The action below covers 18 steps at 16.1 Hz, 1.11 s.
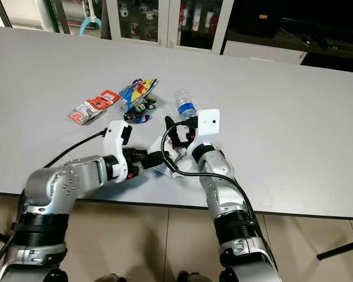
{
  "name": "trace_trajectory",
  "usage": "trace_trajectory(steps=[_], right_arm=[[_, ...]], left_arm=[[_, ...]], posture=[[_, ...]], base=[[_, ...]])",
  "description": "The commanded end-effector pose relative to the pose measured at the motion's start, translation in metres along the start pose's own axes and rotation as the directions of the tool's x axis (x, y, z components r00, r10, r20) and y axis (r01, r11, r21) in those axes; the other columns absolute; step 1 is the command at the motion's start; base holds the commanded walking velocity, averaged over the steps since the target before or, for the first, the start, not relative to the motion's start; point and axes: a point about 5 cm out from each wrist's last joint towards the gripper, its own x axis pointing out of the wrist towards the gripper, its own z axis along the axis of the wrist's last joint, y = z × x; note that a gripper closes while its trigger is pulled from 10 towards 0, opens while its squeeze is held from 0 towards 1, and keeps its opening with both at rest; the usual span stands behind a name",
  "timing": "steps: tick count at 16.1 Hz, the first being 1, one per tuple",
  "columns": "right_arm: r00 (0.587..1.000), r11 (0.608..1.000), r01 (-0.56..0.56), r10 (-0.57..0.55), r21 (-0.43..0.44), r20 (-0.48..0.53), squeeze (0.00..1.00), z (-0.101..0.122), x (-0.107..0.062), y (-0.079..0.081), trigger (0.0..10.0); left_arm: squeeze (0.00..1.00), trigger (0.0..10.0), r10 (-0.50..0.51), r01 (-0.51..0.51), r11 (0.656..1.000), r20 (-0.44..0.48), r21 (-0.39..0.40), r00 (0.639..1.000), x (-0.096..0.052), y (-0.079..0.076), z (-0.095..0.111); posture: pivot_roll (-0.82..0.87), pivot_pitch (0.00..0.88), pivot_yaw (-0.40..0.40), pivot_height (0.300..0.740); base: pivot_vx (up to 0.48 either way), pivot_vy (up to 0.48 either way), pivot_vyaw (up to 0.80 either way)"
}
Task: Picking trash to rubbish bin
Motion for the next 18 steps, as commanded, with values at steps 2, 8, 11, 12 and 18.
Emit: trace_trajectory(steps=[2, 8, 11, 12, 18], right_arm=[[1.0, 1.0, 0.007, -0.007, 0.005, 0.003, 0.0, 0.002, 0.001, -0.004, 10.0], [1.0, 1.0, 0.002, -0.002, 0.003, 0.0, 0.0, 0.001, 0.001, -0.003, 10.0], [1.0, 1.0, 0.002, -0.002, -0.001, -0.002, 0.0, 0.001, 0.001, -0.004, 10.0], [1.0, 1.0, 0.002, -0.002, -0.002, -0.003, 0.0, 0.001, 0.0, -0.005, 10.0], [1.0, 1.0, 0.008, -0.008, -0.006, -0.006, 0.0, 0.001, -0.002, -0.007, 10.0]], left_arm=[[0.0, 10.0, -0.019, 0.019, 1.0, -0.005, 0.022, 1.0, -0.004, -0.006, 0.004], [0.0, 10.0, -0.006, 0.005, 1.0, 0.058, 0.022, 0.998, 0.003, -0.002, 0.014], [0.0, 10.0, -0.033, 0.034, 0.999, 0.027, -0.027, 0.999, 0.014, 0.002, 0.002], [0.0, 10.0, -0.04, 0.041, 0.998, 0.024, -0.046, 0.999, 0.017, 0.004, -0.001], [0.0, 10.0, -0.037, 0.036, 0.997, -0.013, -0.073, 0.999, 0.025, 0.021, -0.014]], posture=[[-0.05, 0.079, -0.107, 0.74], [-0.06, 0.076, -0.116, 0.74], [-0.06, 0.079, -0.118, 0.74], [-0.07, 0.081, -0.118, 0.74], [-0.08, 0.086, -0.117, 0.74]], base=[[0.0, 0.0, 0.0], [0.0, 0.0, 0.0], [0.0, 0.0, 0.0], [0.0, 0.0, 0.0], [0.0, 0.0, 0.0]])
